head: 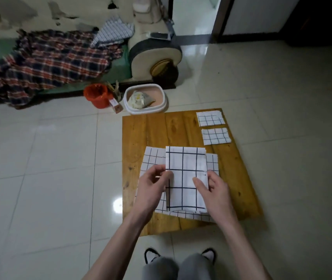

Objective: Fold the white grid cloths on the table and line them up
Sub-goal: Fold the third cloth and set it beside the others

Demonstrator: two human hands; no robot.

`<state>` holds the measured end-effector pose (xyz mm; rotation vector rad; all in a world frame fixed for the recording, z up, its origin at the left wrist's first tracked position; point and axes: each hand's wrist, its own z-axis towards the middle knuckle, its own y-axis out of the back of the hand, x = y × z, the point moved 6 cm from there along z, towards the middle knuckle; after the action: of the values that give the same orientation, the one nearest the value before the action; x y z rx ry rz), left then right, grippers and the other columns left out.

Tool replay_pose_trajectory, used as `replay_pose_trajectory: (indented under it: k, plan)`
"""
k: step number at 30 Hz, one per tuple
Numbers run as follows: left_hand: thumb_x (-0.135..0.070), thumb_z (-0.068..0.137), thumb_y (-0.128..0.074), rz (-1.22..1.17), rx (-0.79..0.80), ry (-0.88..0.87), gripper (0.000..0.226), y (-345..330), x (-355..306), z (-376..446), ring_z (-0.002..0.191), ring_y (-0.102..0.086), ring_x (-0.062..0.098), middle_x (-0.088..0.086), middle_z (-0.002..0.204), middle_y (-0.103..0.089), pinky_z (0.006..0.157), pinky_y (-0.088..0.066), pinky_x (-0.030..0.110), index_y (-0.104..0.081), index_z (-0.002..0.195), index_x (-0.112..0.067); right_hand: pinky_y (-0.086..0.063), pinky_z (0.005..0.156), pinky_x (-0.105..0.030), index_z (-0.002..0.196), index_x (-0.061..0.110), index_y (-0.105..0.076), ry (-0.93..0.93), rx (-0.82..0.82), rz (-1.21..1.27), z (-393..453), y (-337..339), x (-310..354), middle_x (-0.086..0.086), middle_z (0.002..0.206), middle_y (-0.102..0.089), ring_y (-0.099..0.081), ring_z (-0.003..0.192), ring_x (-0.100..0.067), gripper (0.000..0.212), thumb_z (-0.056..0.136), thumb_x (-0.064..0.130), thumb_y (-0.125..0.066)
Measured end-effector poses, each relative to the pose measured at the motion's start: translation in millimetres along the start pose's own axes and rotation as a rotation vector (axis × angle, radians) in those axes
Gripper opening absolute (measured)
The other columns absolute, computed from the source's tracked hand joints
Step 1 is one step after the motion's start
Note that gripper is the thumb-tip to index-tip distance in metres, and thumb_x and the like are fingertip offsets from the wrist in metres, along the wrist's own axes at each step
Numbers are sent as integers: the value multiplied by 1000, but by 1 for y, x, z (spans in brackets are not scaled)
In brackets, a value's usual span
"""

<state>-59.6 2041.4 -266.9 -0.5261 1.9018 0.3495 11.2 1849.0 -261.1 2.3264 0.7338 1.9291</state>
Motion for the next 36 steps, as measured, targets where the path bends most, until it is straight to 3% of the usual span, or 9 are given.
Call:
replay_pose_trajectory:
  k: [4,7,8,10,14,17,22,31,36]
  plan:
    - [-31,107,-55,15,142,-5,18,-48,-17,-18,103,-71,9,-12,110,-76,80,-59,31,-70,116,-23,-63,78,-57,108,24,-67,-35,-62,110,-16,45,-2,-2,100,-76,-75,93,-28,9,99,26,-69]
    - [-25,108,-53,65,214,-47,17,-90,-22,-31,101,-73,11,-8,109,-77,81,-62,32,-69,115,-20,-63,81,-37,115,18,-69,-53,-140,158,-31,83,-17,-1,105,-77,-74,99,-22,22,98,31,-70]
    - [-24,108,-53,69,215,-53,17,-103,-22,-35,100,-73,11,-7,108,-77,79,-61,29,-69,114,-20,-62,78,-36,112,15,-69,-54,-168,160,-36,97,-22,-9,103,-75,-73,97,-31,27,97,38,-70]
    - [-21,107,-55,66,213,-57,16,-129,-22,-43,100,-73,12,-6,107,-77,78,-60,27,-69,113,-18,-62,77,-49,101,16,-68,-68,-215,164,-41,126,-36,-17,97,-71,-68,92,-42,33,95,49,-68]
    - [-20,107,-56,90,234,-70,15,-185,-22,-61,100,-72,11,-7,107,-77,82,-61,31,-70,112,-18,-61,87,-51,99,32,-73,-87,-328,218,-49,192,-56,2,97,-78,-74,95,-23,3,98,33,-71]
    - [-19,106,-56,114,229,-105,15,-228,-26,-72,99,-72,12,-7,106,-77,82,-61,30,-70,110,-18,-61,82,-45,96,26,-73,-90,-341,222,-49,237,-62,3,95,-79,-75,93,-23,3,98,25,-71]
    - [-22,105,-58,173,186,-174,13,-298,-33,-86,94,-70,7,-10,99,-75,75,-58,20,-70,106,-24,-60,82,-48,97,21,-72,-67,-342,198,-43,310,-74,1,92,-78,-74,89,-22,4,98,24,-71]
    - [-28,103,-62,166,203,-210,11,-402,-42,-103,89,-68,9,-4,97,-74,72,-57,20,-71,107,-23,-61,84,-49,97,24,-72,-39,-367,178,-38,413,-88,3,94,-76,-73,91,-18,5,98,29,-70]
    - [-30,103,-61,170,261,-213,14,-446,-48,-92,94,-70,11,-3,102,-74,76,-56,26,-71,110,-22,-57,78,-25,94,22,-72,-31,-371,189,-19,454,-93,3,90,-75,-71,90,-15,6,98,26,-70]
